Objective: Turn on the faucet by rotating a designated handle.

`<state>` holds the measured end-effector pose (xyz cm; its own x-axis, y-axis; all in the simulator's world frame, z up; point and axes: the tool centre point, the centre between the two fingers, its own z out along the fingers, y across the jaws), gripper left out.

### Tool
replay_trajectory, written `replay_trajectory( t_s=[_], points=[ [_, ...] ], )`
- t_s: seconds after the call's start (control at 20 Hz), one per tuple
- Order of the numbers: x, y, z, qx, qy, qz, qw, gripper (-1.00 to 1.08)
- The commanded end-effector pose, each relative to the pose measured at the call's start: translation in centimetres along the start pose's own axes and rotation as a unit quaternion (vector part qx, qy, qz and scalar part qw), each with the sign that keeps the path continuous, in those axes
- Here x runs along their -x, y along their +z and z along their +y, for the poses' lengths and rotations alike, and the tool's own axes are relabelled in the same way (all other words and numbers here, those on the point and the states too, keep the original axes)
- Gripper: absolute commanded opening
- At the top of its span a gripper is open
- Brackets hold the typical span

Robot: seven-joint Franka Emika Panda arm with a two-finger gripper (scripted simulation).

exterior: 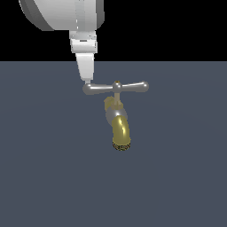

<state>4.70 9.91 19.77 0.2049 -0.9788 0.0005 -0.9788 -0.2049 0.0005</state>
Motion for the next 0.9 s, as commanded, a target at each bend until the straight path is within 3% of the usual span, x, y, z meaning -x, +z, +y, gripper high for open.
replay_trajectory(
  t_s=[0.0, 0.85],
  points=[
    [0.0, 0.0, 0.3, 0.000, 0.000, 0.000, 1.0000, -1.00],
    [0.5, 0.0, 5.3, 0.000, 0.000, 0.000, 1.0000, -1.00]
  ],
)
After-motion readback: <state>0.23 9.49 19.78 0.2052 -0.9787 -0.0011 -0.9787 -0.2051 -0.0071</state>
